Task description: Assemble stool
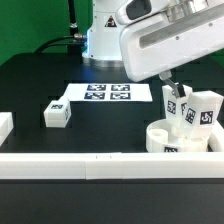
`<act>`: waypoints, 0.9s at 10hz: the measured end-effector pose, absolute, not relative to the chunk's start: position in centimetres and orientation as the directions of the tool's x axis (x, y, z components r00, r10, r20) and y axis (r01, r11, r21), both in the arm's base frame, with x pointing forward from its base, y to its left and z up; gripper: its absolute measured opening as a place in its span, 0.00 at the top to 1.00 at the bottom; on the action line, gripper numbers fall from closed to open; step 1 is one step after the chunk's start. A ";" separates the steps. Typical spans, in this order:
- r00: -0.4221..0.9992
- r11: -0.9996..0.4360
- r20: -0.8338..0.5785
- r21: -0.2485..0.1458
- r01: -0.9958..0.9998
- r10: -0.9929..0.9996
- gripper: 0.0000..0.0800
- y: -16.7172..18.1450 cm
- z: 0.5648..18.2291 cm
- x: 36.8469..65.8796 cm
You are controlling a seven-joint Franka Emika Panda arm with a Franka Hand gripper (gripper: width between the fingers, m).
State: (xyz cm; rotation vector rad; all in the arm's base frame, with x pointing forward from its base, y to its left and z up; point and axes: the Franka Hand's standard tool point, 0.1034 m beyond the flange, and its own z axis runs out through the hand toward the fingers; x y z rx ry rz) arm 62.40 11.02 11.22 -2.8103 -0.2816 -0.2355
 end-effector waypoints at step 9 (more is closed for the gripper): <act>0.440 -0.463 0.256 0.037 0.885 0.861 0.19 11.4 10.7 62.6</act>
Offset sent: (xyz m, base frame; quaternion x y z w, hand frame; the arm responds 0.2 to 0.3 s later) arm 0.0000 0.0000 0.0000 0.0000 0.0000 -0.1938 0.9810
